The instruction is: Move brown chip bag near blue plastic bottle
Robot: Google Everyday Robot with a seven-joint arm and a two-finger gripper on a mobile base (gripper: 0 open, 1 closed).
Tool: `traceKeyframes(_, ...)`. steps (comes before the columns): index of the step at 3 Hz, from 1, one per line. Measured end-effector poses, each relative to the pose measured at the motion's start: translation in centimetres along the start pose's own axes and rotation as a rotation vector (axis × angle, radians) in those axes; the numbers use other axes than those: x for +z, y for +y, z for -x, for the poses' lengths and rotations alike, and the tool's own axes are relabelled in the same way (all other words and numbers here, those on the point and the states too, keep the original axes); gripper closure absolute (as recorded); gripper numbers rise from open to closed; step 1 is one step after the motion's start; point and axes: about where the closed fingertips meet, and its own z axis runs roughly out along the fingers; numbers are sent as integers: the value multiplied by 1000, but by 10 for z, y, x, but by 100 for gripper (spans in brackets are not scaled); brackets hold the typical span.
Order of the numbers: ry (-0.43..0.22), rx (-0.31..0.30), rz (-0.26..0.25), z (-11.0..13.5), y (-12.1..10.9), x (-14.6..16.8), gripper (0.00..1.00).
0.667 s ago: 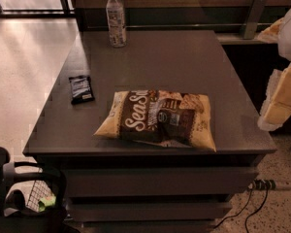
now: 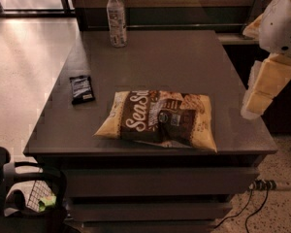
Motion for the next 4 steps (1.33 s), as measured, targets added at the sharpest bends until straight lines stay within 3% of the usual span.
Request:
traceKeyframes(1,27,-26,91,28,-9,52,0)
traceKeyframes(2,64,-27,162,38,1,90,0)
traceKeyframes(4,67,-69,279,76,60,139,0)
